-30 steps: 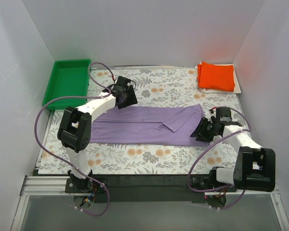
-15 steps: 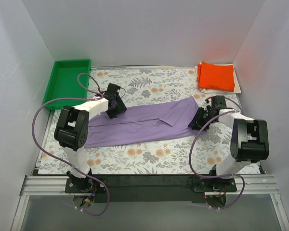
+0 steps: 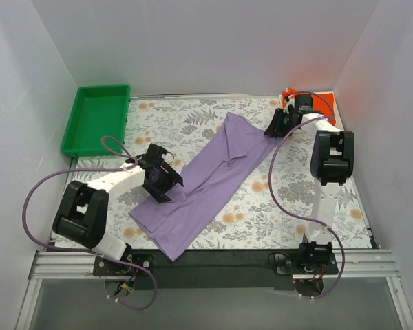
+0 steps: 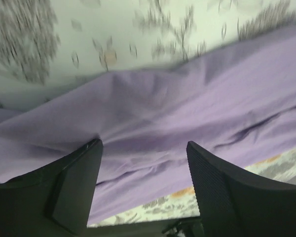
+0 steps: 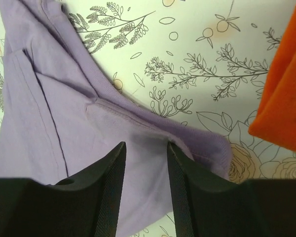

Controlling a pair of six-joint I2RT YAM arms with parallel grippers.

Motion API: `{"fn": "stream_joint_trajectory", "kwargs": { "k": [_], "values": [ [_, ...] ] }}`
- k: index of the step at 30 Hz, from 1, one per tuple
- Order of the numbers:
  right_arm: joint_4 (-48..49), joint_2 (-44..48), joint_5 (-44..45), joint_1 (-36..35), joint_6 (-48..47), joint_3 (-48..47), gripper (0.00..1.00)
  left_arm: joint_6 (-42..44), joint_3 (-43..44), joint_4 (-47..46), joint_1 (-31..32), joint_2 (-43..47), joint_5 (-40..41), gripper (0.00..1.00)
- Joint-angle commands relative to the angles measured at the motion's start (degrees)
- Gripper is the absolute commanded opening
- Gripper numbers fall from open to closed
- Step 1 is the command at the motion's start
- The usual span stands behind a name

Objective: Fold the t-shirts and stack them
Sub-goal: Fold the tshirt

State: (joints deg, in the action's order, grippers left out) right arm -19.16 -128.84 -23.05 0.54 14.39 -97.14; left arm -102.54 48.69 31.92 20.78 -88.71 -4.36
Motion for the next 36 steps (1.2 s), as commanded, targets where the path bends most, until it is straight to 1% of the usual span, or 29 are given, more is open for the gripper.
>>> {"fn": "stream_joint_trajectory", "kwargs": {
  "k": [1, 3, 5, 6, 7, 8, 9, 10, 11, 12, 13, 15, 16, 18, 19, 21, 22, 23, 24, 25, 27, 29, 30, 31, 32, 33, 34, 36],
  "values": [
    [-0.3, 0.2, 1.4, 0.3, -2.9, -3.1, 0.40, -4.1, -0.9, 6.6, 2.6, 6.6, -0.9, 0.66],
    [-0.2, 2.9, 1.5, -0.1, -3.2, -0.3, 0.41, -2.8, 0.6, 7.9, 2.6, 10.1, 2.1, 0.71],
    [-0.2, 8.2, 2.1, -0.4, -3.5, 3.3, 0.41, 0.5, 2.3, 9.5, 2.6, 11.3, 5.7, 0.71],
    [-0.2, 12.5, 3.1, -0.4, -3.5, 7.9, 0.42, 2.2, 4.6, 9.5, 2.6, 11.6, 7.8, 0.71],
    [-0.2, 14.7, 3.4, -0.4, -3.4, 10.3, 0.43, 3.9, 5.5, 9.2, 2.7, 11.5, 8.7, 0.71],
    [-0.2, 17.2, 3.9, -1.9, -3.2, 12.7, 0.43, 7.1, 6.8, 8.6, 2.7, 11.3, 9.4, 0.71],
    [-0.2, 19.7, 5.0, -2.0, -3.0, 18.4, 0.44, 9.4, 8.4, 7.5, 3.3, 11.0, 9.8, 0.71],
    [-0.2, 24.8, 5.5, -2.5, -2.4, 21.1, 0.44, 11.5, 9.5, 4.8, 3.8, 9.9, 10.3, 0.71],
    [-0.2, 27.6, 5.7, -2.6, -2.3, 24.3, 0.45, 13.1, 10.5, 3.7, 4.5, 9.2, 10.8, 0.71],
    [-0.4, 30.2, 6.2, -2.8, -2.1, 27.0, 0.45, 16.9, 13.1, 2.5, 6.2, 8.3, 11.1, 0.71],
    [-1.3, 35.5, 6.4, -3.0, -1.4, 32.3, 0.45, 18.7, 14.4, 0.2, 7.0, 5.9, 11.5, 0.71],
    [-2.7, 41.1, 6.7, -3.0, -0.6, 36.9, 0.46, 22.1, 17.0, -1.6, 9.7, 3.2, 12.8, 0.71],
    [-3.6, 46.3, 6.5, -3.1, -0.2, 40.9, 0.47, 23.3, 19.8, -3.3, 10.2, 1.8, 12.6, 0.71],
    [-7.7, 51.4, 5.8, -3.1, 0.0, 43.9, 0.48, 24.8, 22.8, -5.0, 11.9, -2.5, 12.5, 0.70],
    [-9.3, 56.0, 5.5, -3.2, 0.0, 45.2, 0.48, 27.5, 25.3, -7.2, 12.5, -3.7, 12.4, 0.69],
    [-13.0, 60.4, 4.0, -3.2, -0.5, 48.5, 0.50, 30.4, 27.6, -9.3, 14.7, -7.8, 13.8, 0.67],
    [-14.1, 64.5, 3.4, -3.2, -0.4, 49.6, 0.50, 34.0, 30.2, -11.5, 15.5, -9.3, 13.9, 0.66],
    [-14.7, 66.4, 2.2, -3.2, -0.2, 51.8, 0.52, 36.0, 31.4, -12.5, 16.1, -10.6, 14.3, 0.66],
    [-15.6, 68.3, 0.0, -3.2, 0.4, 52.7, 0.56, 37.8, 32.6, -13.5, 17.5, -13.2, 15.1, 0.66],
    [-16.0, 71.4, -1.1, -3.2, 0.8, 53.8, 0.60, 41.4, 33.7, -15.1, 18.2, -14.4, 15.2, 0.65],
    [-16.8, 74.1, -4.4, -3.2, 2.3, 56.0, 0.61, 43.6, 36.9, -16.2, 19.5, -16.9, 14.4, 0.65],
    [-17.2, 77.5, -5.9, -3.2, 3.0, 57.1, 0.62, 45.6, 39.2, -17.5, 19.8, -20.9, 13.3, 0.65],
    [-17.3, 78.6, -6.7, -3.2, 3.2, 58.1, 0.66, 46.2, 41.4, -18.0, 20.4, -22.3, 12.6, 0.65],
    [-17.5, 80.7, -6.8, -3.2, 3.2, 58.6, 0.66, 46.8, 42.7, -19.0, 20.4, -25.3, 11.6, 0.65],
    [-17.6, 81.7, -6.7, -3.2, 3.3, 59.1, 0.68, 48.0, 43.9, -19.4, 21.0, -26.9, 11.5, 0.65],
    [-18.0, 82.4, -7.1, -3.2, 3.4, 59.5, 0.68, 48.5, 46.8, -19.4, 21.1, -28.3, 11.0, 0.64],
    [-18.7, 83.6, -7.7, -3.2, 3.7, 59.7, 0.68, 49.0, 48.2, -19.4, 21.4, -31.6, 10.1, 0.63],
    [-19.0, 84.4, -9.2, -3.2, 3.8, 59.7, 0.69, 50.5, 50.7, -19.8, 21.9, -34.5, 9.4, 0.59]
  ]
}}
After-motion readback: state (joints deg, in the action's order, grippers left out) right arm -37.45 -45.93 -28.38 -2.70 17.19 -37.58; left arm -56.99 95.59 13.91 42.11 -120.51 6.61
